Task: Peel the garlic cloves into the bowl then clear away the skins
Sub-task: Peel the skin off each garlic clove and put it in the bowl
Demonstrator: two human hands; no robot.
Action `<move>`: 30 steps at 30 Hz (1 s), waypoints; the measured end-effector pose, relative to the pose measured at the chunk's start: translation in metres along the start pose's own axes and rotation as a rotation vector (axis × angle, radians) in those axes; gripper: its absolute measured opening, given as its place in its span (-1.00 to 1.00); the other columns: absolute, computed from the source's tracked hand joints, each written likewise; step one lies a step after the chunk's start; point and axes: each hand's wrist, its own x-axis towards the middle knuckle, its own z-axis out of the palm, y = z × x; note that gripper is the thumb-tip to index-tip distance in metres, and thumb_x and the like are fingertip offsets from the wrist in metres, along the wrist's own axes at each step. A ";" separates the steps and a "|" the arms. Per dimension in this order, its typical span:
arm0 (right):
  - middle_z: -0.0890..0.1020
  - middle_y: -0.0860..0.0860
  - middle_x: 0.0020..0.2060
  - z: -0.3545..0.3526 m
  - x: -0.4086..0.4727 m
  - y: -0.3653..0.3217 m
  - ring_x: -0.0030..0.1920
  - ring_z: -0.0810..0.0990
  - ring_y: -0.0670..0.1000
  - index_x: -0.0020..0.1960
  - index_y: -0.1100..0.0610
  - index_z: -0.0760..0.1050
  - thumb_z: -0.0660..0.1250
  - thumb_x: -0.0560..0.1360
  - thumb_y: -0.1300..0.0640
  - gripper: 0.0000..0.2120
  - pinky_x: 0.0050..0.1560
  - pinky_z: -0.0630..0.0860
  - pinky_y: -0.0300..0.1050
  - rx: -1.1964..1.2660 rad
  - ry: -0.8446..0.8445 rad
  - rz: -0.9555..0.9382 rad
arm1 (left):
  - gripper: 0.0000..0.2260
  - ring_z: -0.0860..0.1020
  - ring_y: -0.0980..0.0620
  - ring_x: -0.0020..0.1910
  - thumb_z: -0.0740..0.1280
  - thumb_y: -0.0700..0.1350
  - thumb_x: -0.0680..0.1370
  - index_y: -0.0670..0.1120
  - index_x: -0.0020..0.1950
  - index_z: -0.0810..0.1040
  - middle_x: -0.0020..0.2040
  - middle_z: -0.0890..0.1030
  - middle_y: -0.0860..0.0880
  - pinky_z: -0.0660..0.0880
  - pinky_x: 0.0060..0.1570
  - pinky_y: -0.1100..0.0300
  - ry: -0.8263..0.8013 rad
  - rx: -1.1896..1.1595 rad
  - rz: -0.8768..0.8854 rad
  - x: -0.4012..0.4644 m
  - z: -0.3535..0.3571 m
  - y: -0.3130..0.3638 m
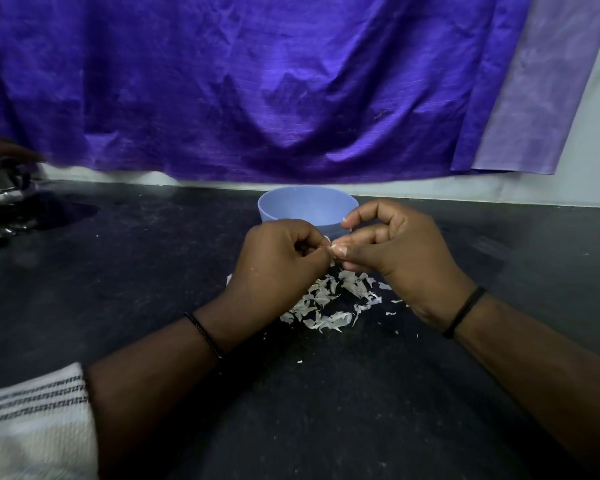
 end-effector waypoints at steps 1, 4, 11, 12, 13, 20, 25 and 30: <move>0.71 0.23 -0.21 0.000 0.000 0.000 -0.11 0.72 0.21 0.02 0.23 0.53 0.48 0.40 0.43 -0.74 -0.14 0.68 -0.06 -0.010 -0.007 -0.005 | -0.94 0.54 0.21 -0.46 0.48 -0.17 0.48 -0.05 -0.20 0.70 -0.43 0.60 0.18 0.49 -0.41 0.26 0.000 0.003 0.006 0.000 -0.001 -0.001; 0.72 0.19 -0.22 0.000 0.001 0.000 -0.17 0.72 0.13 -0.02 0.19 0.52 0.48 0.41 0.43 -0.74 -0.15 0.68 -0.07 -0.051 -0.022 -0.019 | -0.94 0.53 0.23 -0.47 0.48 -0.17 0.48 -0.06 -0.20 0.70 -0.43 0.59 0.19 0.45 -0.43 0.32 -0.017 0.019 0.035 0.000 -0.002 -0.001; 0.72 0.16 -0.26 0.002 0.001 0.003 -0.20 0.72 0.16 -0.08 0.17 0.49 0.49 0.40 0.43 -0.74 -0.12 0.69 0.06 -0.134 -0.028 -0.061 | -0.90 0.49 0.26 -0.55 0.48 -0.20 0.45 -0.06 -0.26 0.71 -0.50 0.57 0.19 0.38 -0.49 0.40 -0.008 0.032 -0.018 -0.001 0.002 0.001; 0.72 0.15 -0.26 0.002 0.001 0.004 -0.19 0.72 0.17 -0.08 0.16 0.49 0.49 0.40 0.42 -0.74 -0.10 0.69 0.10 -0.144 -0.022 -0.065 | -0.89 0.48 0.26 -0.55 0.48 -0.21 0.45 -0.06 -0.27 0.71 -0.51 0.57 0.19 0.39 -0.49 0.39 0.001 0.022 -0.031 -0.001 0.002 0.000; 0.73 0.14 -0.27 0.003 0.001 0.004 -0.19 0.73 0.18 -0.09 0.16 0.49 0.50 0.40 0.41 -0.74 -0.09 0.68 0.13 -0.153 -0.015 -0.070 | -0.89 0.48 0.26 -0.56 0.48 -0.21 0.45 -0.06 -0.28 0.71 -0.52 0.56 0.19 0.39 -0.49 0.38 0.005 0.009 -0.044 -0.001 0.003 0.000; 0.72 0.17 -0.25 -0.001 0.002 0.001 -0.19 0.73 0.15 -0.09 0.18 0.47 0.49 0.40 0.44 -0.74 -0.16 0.68 -0.05 -0.112 0.010 -0.069 | -0.92 0.51 0.22 -0.56 0.47 -0.18 0.51 -0.11 -0.19 0.69 -0.50 0.59 0.09 0.39 -0.51 0.36 -0.038 -0.100 -0.113 0.003 0.004 0.000; 0.72 0.18 -0.25 0.001 0.002 0.002 -0.17 0.73 0.15 -0.10 0.17 0.47 0.49 0.40 0.44 -0.73 -0.15 0.68 0.00 -0.105 -0.004 -0.059 | -0.90 0.50 0.23 -0.54 0.47 -0.18 0.51 -0.07 -0.21 0.69 -0.51 0.57 0.16 0.41 -0.49 0.35 -0.036 -0.033 -0.063 0.002 0.003 0.000; 0.71 0.17 -0.28 0.003 0.001 0.005 -0.19 0.73 0.15 -0.14 0.16 0.48 0.51 0.39 0.42 -0.74 -0.12 0.69 0.08 -0.127 0.019 -0.084 | -0.88 0.48 0.23 -0.55 0.47 -0.21 0.47 -0.06 -0.27 0.69 -0.52 0.56 0.15 0.43 -0.48 0.30 0.015 -0.050 -0.078 0.000 0.005 0.000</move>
